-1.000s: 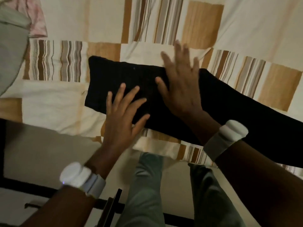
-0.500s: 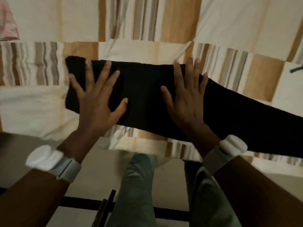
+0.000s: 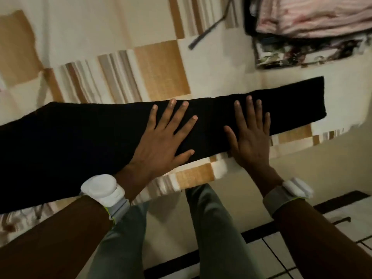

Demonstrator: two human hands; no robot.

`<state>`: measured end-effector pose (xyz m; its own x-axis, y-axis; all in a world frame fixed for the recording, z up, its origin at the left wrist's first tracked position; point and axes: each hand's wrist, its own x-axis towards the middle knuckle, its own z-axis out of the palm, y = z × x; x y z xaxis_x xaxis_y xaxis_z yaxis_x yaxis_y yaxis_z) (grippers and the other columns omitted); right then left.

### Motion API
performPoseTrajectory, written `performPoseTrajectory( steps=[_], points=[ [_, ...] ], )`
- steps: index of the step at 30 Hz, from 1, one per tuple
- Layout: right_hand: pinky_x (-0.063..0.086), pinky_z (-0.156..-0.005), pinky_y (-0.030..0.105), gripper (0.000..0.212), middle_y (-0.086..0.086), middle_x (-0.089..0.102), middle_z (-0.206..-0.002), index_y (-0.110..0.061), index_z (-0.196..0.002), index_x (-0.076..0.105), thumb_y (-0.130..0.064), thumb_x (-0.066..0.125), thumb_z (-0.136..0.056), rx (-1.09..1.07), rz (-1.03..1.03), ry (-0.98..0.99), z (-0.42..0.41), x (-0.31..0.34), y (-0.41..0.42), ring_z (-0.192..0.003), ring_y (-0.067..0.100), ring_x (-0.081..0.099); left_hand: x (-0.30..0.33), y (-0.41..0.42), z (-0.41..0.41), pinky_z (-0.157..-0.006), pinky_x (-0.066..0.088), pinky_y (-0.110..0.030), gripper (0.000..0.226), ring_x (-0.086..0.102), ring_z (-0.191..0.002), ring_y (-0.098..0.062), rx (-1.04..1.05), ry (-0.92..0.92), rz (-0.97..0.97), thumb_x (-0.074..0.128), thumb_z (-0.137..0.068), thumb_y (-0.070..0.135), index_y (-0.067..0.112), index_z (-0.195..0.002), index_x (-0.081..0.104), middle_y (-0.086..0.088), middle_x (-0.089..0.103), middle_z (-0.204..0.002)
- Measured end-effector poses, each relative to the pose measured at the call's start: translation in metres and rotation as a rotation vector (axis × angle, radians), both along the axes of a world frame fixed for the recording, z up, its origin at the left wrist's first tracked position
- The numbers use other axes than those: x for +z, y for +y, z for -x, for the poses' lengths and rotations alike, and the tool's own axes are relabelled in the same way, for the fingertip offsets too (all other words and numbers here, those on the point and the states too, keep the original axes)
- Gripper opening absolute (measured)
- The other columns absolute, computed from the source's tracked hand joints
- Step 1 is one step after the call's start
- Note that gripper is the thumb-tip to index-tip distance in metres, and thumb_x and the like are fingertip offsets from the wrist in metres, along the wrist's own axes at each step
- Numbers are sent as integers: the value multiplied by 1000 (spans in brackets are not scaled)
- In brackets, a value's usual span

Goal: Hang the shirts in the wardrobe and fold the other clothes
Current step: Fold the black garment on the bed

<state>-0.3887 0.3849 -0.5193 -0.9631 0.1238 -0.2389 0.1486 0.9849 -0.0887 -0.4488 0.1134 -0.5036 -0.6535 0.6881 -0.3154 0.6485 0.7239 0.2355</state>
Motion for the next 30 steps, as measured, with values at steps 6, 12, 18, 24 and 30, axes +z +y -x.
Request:
performPoseTrajectory(
  steps=[6, 12, 18, 24, 30],
  points=[
    [2, -127, 56, 70, 4, 0, -174, -28, -166, 7, -62, 25, -107, -334, 52, 6, 7, 4, 121, -160, 26, -3, -3, 97, 27, -123, 5, -67, 97, -8, -159, -37, -147, 34, 6, 32, -90, 77, 23, -166, 8, -15, -7, -173],
    [33, -116, 49, 92, 11, 37, -157, -21, -161, 25, -73, 53, -91, -568, 170, 54, 42, 24, 143, -144, 31, 35, -1, 133, 30, -122, 5, -68, 102, -7, -159, -38, -90, 19, 32, 35, -86, 81, 26, -167, 6, -13, -5, -173],
    [53, -72, 20, 62, -4, 65, -108, -11, -126, 63, -41, 88, -77, -884, 715, -203, 83, 66, 157, -106, 17, 66, 18, 131, 27, -129, 5, -55, 82, -9, -160, -24, 187, -256, -285, 44, -96, 65, 22, -163, 25, -6, -1, -174],
    [54, -67, 38, 18, 10, 63, -82, -10, -87, 58, -16, 73, -79, -724, 743, 156, 69, 113, 89, -75, 20, 63, 63, 126, -2, -98, 55, -29, 45, 64, -121, -11, 831, -819, -854, 64, -99, 38, 23, -140, 56, 3, 65, -133],
    [56, -81, 28, 28, -14, 61, -107, -32, -112, 61, -28, 73, -87, -199, 862, -170, 23, 134, -86, -95, 2, 61, 83, 64, -12, -69, 61, -29, 55, 74, -86, -18, 1517, -1480, -1157, 52, -91, 60, 13, -108, 75, -8, 75, -98]
  ],
)
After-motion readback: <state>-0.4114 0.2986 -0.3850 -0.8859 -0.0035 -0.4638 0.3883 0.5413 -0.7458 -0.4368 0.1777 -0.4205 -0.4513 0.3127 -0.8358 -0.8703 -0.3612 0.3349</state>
